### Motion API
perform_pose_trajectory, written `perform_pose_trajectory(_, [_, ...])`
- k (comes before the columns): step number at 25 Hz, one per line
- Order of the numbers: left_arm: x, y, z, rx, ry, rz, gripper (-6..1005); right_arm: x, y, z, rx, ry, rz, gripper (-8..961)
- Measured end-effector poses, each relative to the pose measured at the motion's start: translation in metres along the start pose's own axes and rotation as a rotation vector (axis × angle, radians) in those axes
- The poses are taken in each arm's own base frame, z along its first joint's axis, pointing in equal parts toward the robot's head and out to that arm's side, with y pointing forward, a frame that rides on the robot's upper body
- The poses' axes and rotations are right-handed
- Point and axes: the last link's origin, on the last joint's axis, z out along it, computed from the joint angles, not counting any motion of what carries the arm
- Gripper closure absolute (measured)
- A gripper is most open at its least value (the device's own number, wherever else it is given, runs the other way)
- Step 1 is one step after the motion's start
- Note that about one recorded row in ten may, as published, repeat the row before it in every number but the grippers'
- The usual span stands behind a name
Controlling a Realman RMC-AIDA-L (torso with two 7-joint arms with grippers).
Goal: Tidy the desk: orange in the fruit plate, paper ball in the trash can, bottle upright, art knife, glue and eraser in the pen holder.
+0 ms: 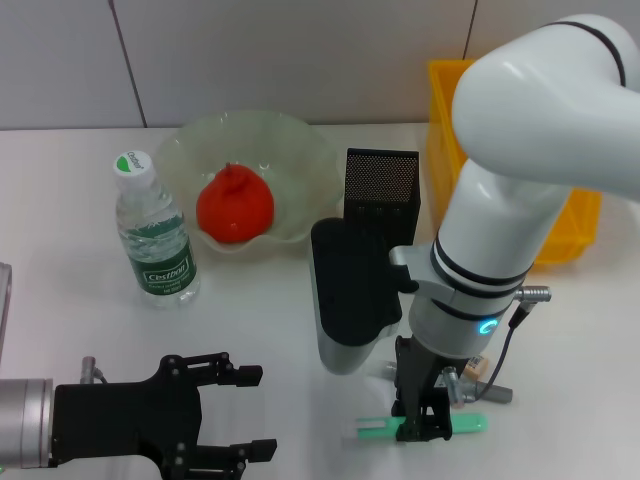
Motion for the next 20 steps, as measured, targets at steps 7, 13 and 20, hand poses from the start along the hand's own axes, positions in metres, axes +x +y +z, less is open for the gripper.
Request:
perform_pose_trajectory(7, [0.000,0.000,0.000,0.003,-0.002,-0.004,214,0.003,-0.005,-0.017,-0.014,-0.063,0.042,783])
perform_pose_trajectory(13, [-0.001,-0.001,-0.003,0.013,0.000,-0.012,214,0.017,-0.015,-0.046,-0.030,-0.208,0.091,782])
perform_pose_trajectory(20, [-0.001,0.000,-0.005,0.021,0.011,-0.017,214,0.051,-0.024,-0.077,0.022,-0.416,0.187,781])
